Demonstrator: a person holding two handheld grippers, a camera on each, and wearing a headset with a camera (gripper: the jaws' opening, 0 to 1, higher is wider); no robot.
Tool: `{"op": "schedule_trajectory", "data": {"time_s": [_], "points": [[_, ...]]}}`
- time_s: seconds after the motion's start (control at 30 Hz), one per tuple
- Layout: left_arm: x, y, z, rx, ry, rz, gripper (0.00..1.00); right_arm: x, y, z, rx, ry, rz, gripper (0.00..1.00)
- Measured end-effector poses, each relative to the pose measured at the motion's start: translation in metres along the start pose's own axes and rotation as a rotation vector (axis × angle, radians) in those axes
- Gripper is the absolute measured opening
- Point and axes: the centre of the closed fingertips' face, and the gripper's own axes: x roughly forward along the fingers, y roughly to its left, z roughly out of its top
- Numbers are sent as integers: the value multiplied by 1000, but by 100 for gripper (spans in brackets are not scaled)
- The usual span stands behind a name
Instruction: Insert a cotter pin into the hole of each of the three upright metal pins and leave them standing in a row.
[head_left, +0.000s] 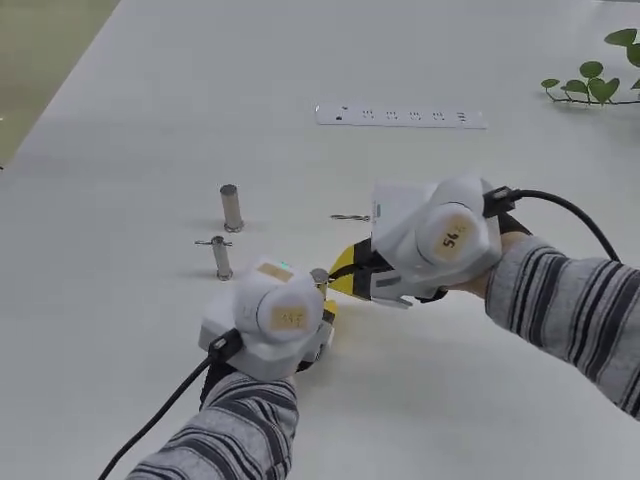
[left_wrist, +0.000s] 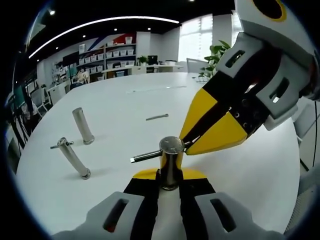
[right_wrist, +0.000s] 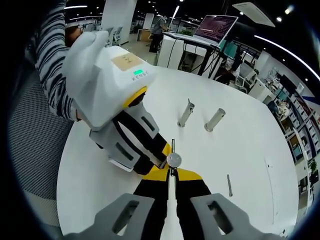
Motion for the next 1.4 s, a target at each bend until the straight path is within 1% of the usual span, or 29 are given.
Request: {"op": "schedule_trajectory", "data": {"time_s": [0.13,0.23,0.3,0.37,0.43,0.57,0.6,0.67,0.8,0.97,1.1,1.2,1.3,1.37,1.4], "points": [[0,0,0,6,3,-2,12,0,0,0,12,-4,-3,0],[-1,0,-1,13,9,-1,17,-1,-2,1,29,-13,-12,5],[-4,-1,-2,19,12,-1,22,-1,-3,2,58,-22,-13,8],[-8,0,-1,29,10,2,24,-2,-2,5,96,-42,-5,10],[-12,1,1,33,7,1,25,-2,-3,6,118,-50,-5,11],[-17,0,3,43,0,-16,32,-1,-3,9,151,-51,8,13],[-18,-1,4,35,0,-23,32,-1,-3,9,155,-53,9,13],[-21,-3,3,17,1,-39,36,2,-2,10,168,-50,16,13],[-28,-6,3,18,1,-64,42,11,2,10,193,-38,42,13],[-37,-8,6,29,-13,-91,49,18,4,9,201,-27,47,13],[-44,-7,8,40,-23,-106,55,19,2,7,203,-23,35,10],[-50,-6,9,42,-33,-119,60,19,3,7,222,-28,37,10],[-56,-5,9,38,-36,-132,63,17,4,8,269,-31,52,9],[-60,-5,10,33,-45,-138,66,16,5,9,274,-37,56,8],[-63,-5,10,29,-45,-142,66,16,5,9,264,-36,57,8]]}}
